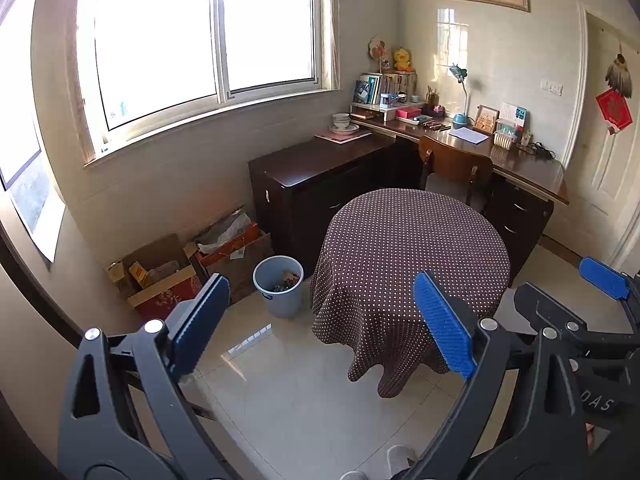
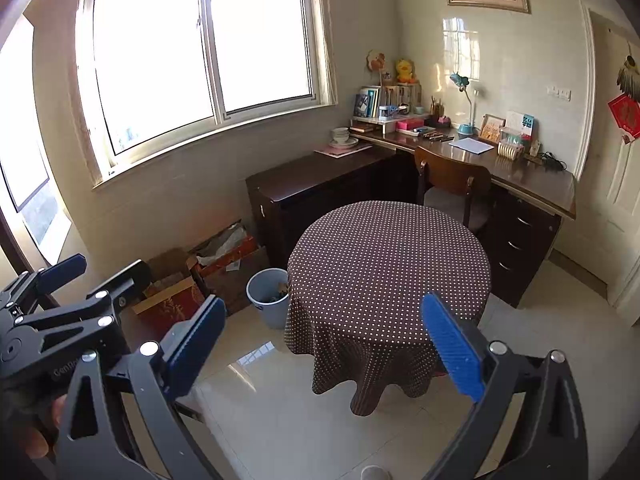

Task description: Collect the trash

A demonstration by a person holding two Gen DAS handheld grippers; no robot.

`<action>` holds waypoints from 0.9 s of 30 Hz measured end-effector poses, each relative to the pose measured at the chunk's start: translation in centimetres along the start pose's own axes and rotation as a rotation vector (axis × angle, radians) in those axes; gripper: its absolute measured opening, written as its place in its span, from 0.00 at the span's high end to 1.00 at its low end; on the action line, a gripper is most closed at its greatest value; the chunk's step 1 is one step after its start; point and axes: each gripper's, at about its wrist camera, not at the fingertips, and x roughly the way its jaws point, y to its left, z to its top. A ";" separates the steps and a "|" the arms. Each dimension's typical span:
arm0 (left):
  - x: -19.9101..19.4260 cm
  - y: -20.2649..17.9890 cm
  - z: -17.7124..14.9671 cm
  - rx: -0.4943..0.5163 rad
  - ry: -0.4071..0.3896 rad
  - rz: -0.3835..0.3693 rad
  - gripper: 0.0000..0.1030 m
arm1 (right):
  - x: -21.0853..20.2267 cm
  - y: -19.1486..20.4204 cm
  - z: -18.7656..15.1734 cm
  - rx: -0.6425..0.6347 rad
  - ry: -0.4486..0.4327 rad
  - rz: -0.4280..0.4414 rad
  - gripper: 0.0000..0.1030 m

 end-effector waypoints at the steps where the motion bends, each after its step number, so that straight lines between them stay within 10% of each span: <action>1: 0.0 0.0 0.0 0.001 0.000 0.000 0.11 | 0.1 0.0 0.0 -0.001 0.000 0.000 0.06; 27: 1.0 0.3 0.4 0.013 0.021 -0.002 0.11 | 1.1 -0.3 0.0 0.001 0.023 0.001 0.06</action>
